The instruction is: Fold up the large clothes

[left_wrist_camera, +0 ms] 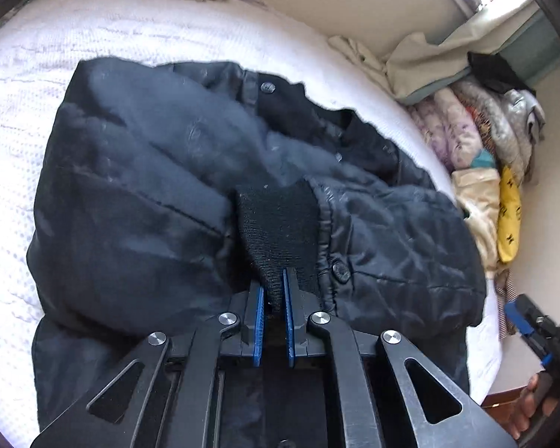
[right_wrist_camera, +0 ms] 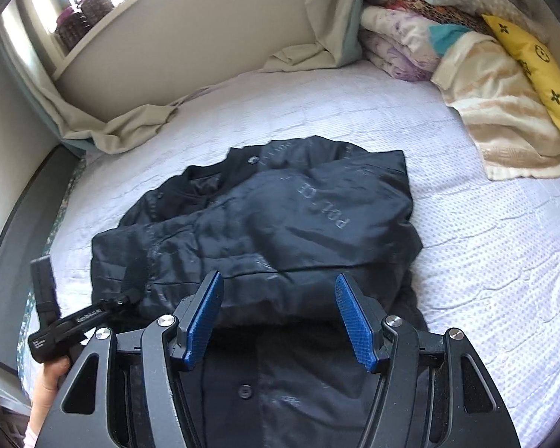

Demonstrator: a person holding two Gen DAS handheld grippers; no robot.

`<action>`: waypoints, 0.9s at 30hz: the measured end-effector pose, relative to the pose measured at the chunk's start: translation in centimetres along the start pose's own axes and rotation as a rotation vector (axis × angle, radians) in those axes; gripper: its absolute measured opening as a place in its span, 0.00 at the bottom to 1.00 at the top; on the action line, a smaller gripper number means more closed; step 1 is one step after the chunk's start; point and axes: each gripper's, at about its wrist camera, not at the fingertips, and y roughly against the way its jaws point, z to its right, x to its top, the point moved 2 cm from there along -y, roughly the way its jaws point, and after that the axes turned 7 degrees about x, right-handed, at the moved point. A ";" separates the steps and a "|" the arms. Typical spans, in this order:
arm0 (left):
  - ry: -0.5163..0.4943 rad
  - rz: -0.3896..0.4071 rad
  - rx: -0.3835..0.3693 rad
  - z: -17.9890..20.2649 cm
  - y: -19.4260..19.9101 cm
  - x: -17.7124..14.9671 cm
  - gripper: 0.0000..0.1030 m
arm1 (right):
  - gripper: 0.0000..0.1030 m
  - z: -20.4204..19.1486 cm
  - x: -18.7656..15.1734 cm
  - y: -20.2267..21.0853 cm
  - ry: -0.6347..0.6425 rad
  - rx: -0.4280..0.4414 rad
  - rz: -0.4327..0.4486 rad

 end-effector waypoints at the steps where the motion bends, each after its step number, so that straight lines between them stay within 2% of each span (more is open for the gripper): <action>1: 0.001 0.015 -0.007 0.0 0.5 0.0 0.09 | 0.59 0.2 0.0 0.0 -0.003 -0.006 0.000; 5: -0.020 0.085 0.037 0.1 3.6 0.1 0.09 | 0.59 0.4 0.2 0.1 -0.003 -0.024 0.005; 8: -0.072 0.148 0.138 -0.3 6.3 -0.7 0.09 | 0.59 0.5 0.3 0.1 0.011 -0.030 0.007; 9: -0.076 0.145 0.163 -0.6 6.4 -1.0 0.09 | 0.59 0.4 0.3 0.0 0.018 -0.039 0.005; 12: -0.068 0.073 0.211 -2.0 4.2 -1.7 0.09 | 0.58 0.3 0.1 -0.9 0.036 -0.077 -0.013; 14: -0.079 0.037 0.242 -2.4 2.6 -2.3 0.10 | 0.55 0.3 -0.2 -1.7 0.039 -0.080 -0.039; 16: -0.122 0.034 0.272 -1.9 1.9 -2.7 0.11 | 0.50 0.4 -0.3 -2.2 0.045 -0.086 -0.055; 17: -0.131 0.038 0.280 -1.7 2.1 -2.7 0.15 | 0.48 0.4 -0.4 -2.3 0.047 -0.092 -0.057; 19: -0.126 0.044 0.304 -1.3 3.3 -2.4 0.36 | 0.45 0.6 -0.2 -2.2 0.046 -0.099 -0.048; 20: -0.116 0.067 0.328 -1.1 4.0 -2.1 0.53 | 0.45 0.8 0.0 -2.0 0.044 -0.101 -0.037; 21: -0.110 0.132 0.378 -0.9 5.5 -1.8 0.63 | 0.44 0.8 0.1 -1.9 0.045 -0.105 -0.027; 23: -0.142 0.243 0.436 0.3 7.4 -1.4 0.69 | 0.41 0.7 0.6 -1.6 0.063 -0.110 0.001; 24: -0.164 0.273 0.418 1.1 8.0 -1.3 0.70 | 0.38 0.5 0.8 -1.5 0.073 -0.107 0.008; 26: -0.196 0.277 0.326 2.4 8.1 -1.3 0.70 | 0.35 -0.2 1.0 -1.6 0.100 -0.083 0.013; 27: -0.218 0.253 0.264 3.3 7.6 -1.5 0.70 | 0.35 -0.5 1.0 -1.9 0.115 -0.073 0.011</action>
